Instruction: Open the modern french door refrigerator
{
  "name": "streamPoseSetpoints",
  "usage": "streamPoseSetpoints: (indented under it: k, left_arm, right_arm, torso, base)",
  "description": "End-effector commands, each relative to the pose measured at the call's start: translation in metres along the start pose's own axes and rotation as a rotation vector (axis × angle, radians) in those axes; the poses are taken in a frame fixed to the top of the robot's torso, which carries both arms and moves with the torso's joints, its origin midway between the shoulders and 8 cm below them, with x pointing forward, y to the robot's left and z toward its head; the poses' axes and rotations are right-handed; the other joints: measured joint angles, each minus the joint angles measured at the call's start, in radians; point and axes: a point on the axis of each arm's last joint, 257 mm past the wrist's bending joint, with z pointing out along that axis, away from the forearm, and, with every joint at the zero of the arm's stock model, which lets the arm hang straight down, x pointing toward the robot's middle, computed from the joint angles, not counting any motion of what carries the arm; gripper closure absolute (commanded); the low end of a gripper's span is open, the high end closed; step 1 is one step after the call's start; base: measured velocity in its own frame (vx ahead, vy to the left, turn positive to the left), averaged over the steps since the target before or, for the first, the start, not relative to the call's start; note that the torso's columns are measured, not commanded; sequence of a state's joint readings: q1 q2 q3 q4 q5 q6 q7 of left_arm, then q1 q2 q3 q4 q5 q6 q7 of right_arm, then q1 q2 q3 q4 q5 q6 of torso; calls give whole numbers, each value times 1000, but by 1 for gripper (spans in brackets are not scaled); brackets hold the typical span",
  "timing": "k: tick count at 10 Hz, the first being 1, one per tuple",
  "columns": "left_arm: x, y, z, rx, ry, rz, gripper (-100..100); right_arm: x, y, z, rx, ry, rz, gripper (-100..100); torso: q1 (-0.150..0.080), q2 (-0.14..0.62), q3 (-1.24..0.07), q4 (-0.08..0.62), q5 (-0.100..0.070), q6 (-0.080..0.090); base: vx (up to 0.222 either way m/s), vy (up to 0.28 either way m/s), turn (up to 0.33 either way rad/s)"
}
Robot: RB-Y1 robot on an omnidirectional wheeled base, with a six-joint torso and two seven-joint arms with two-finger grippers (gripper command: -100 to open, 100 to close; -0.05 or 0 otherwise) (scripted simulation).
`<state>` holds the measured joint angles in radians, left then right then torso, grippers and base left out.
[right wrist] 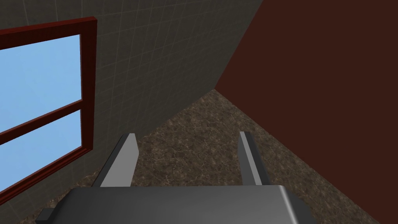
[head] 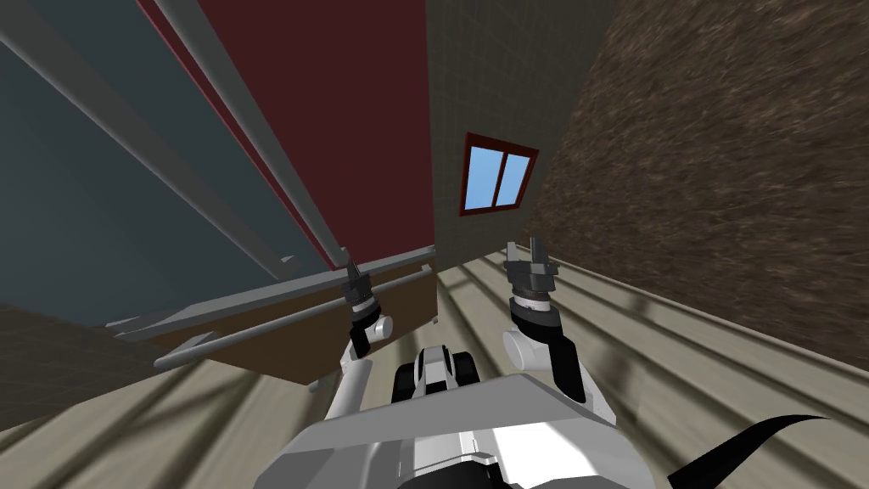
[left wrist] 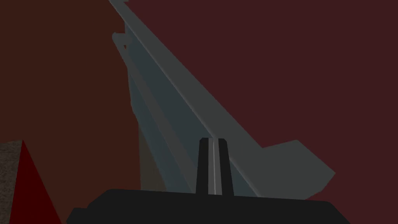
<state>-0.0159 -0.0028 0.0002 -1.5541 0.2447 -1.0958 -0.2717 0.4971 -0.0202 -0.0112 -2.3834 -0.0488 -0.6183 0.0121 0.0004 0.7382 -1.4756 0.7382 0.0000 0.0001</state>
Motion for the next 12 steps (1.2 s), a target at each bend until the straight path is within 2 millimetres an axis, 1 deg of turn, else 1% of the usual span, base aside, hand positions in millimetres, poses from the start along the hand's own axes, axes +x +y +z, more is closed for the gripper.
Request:
streamPoseSetpoints:
  k: [1, 4, 5, 6, 7, 10, 12]
  left_arm:
    - [-11, -5, 6, 8, -39, 67, 100]
    - [-23, -11, 13, 14, -82, 140, 100]
    - [-21, -9, 11, 13, -73, 122, 100]
    - [-24, -10, 15, 26, -32, 146, -100]
    - [-25, -10, 16, 33, -7, 155, -100]
    - [-28, -10, 20, 49, 53, 176, -100]
    - [-28, -10, 22, 56, 92, 183, -100]
  right_arm:
    - [0, 0, 0, 0, 0, 0, 0]
    - [0, 0, 0, 0, 0, 0, 0]
    - [0, 0, 0, 0, 0, 0, 0]
    - [0, 0, 0, 0, 0, 0, 0]
    - [0, 0, 0, 0, 0, 0, 0]
    - [0, 0, 0, 0, 0, -1, 0]
    - [0, 0, 0, 0, 0, -1, 0]
  torso:
    - [2, -3, -2, -1, 1, 0]
    - [-1, 1, 0, 0, 0, 0]
    - [-1, 1, 0, 0, 0, 0]
    - [6, -2, -1, -1, 2, 0]
    - [9, -4, -3, -1, 3, 0]
    - [0, 0, -1, 0, 0, 0]
    - [-2, 0, 0, 0, 0, 0]
  base:
    - [-54, -243, 118]
    - [-88, -232, 127]
    - [-38, -105, 22]
    - [-6, -17, -16]
    - [9, 23, -16]
    - [15, 45, -17]
    - [18, 45, -28]
